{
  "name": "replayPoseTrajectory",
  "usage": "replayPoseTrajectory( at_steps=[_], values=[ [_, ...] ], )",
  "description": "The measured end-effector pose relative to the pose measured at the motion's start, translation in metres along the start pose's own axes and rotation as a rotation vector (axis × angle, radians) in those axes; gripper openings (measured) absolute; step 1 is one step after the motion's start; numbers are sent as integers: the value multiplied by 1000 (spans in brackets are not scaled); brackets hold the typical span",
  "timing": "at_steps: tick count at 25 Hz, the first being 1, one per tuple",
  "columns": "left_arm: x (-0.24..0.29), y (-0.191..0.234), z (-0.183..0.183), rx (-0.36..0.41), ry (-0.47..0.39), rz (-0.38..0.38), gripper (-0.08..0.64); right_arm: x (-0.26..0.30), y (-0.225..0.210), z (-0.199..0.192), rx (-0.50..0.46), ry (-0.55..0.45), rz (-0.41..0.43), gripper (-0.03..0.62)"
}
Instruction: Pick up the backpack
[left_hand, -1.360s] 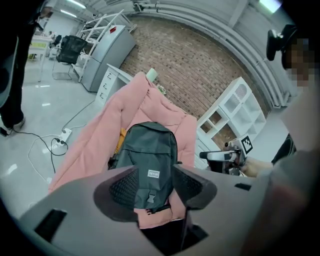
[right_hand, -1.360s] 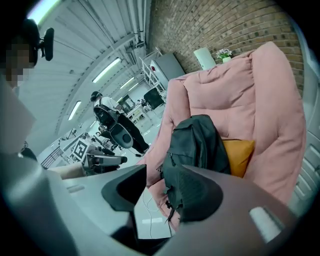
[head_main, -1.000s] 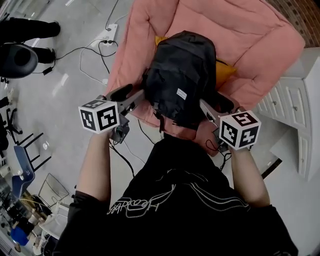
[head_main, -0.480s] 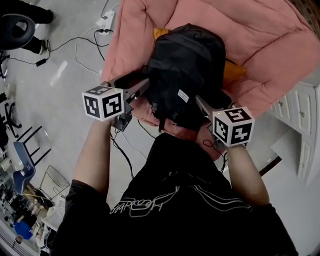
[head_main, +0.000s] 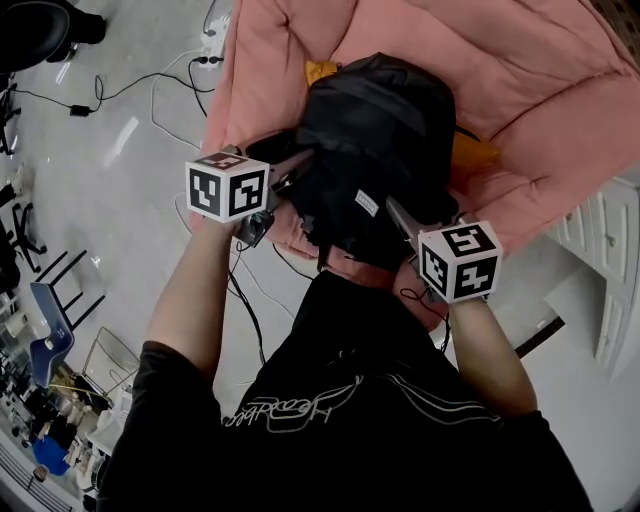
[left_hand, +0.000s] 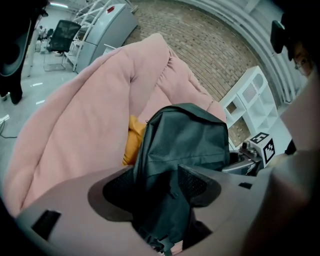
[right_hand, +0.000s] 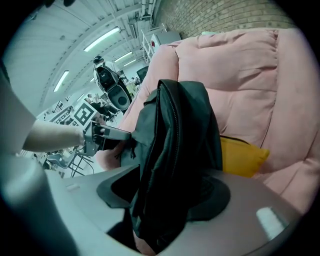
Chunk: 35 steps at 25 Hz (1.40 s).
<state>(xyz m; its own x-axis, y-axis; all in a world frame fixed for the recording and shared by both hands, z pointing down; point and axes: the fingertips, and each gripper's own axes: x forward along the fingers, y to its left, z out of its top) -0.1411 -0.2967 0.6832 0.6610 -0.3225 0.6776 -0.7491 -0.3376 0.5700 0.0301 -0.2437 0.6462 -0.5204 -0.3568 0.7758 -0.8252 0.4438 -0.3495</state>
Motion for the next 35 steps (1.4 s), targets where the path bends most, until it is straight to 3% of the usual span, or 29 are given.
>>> replayPoseTrajectory(
  at_steps=[12,24,35],
  values=[
    [21,7,-4,3,72,-19,258,14,-8,0,22,-1,29,259],
    [21,2,-2,-24,89,-42,120,25,-14,0,28,42,53,133],
    [12,-7,-9,-14,56,-44,78,18,-7,-1,155,3,79,67]
  ],
)
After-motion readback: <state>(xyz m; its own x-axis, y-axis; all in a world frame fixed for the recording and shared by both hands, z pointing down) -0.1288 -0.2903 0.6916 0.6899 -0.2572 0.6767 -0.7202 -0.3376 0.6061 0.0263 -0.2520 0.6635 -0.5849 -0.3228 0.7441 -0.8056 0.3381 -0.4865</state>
